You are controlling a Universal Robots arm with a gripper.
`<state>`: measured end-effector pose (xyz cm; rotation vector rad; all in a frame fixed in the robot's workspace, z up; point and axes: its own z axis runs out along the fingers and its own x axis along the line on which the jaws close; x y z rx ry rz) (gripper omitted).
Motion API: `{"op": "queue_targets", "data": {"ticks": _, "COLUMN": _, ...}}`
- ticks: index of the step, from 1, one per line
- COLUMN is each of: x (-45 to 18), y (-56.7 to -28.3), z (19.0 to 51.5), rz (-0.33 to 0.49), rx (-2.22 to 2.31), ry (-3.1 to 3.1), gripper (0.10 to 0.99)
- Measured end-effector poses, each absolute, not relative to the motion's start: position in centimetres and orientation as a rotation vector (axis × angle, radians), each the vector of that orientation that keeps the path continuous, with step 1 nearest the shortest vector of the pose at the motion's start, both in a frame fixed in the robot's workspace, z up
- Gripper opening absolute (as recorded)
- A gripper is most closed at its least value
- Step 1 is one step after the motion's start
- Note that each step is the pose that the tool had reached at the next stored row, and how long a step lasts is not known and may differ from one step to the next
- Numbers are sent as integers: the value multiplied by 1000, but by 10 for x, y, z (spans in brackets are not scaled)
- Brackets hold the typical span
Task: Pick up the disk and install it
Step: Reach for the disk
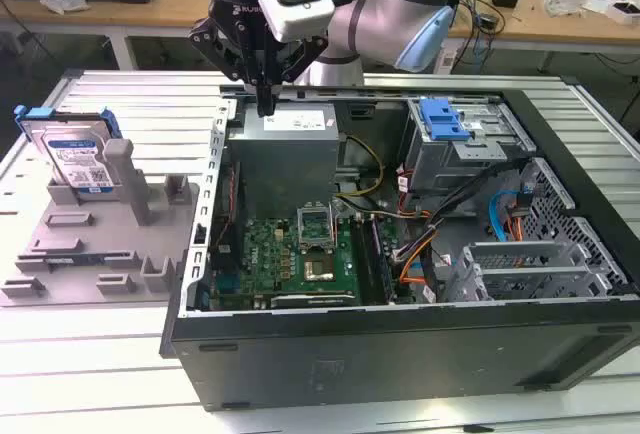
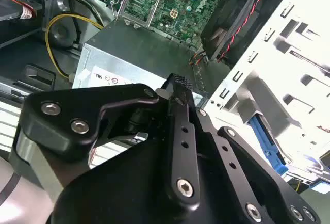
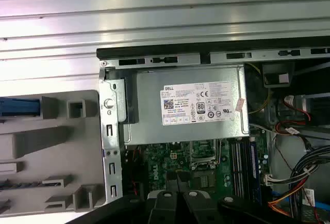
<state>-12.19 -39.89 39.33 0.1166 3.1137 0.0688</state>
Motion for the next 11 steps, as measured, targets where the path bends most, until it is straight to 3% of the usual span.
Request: {"op": "queue_targets", "data": {"ticks": 11, "x": -127, "y": -397, "z": 393, "rz": 68, "rx": 117, "ry": 3114, "gripper": 106}}
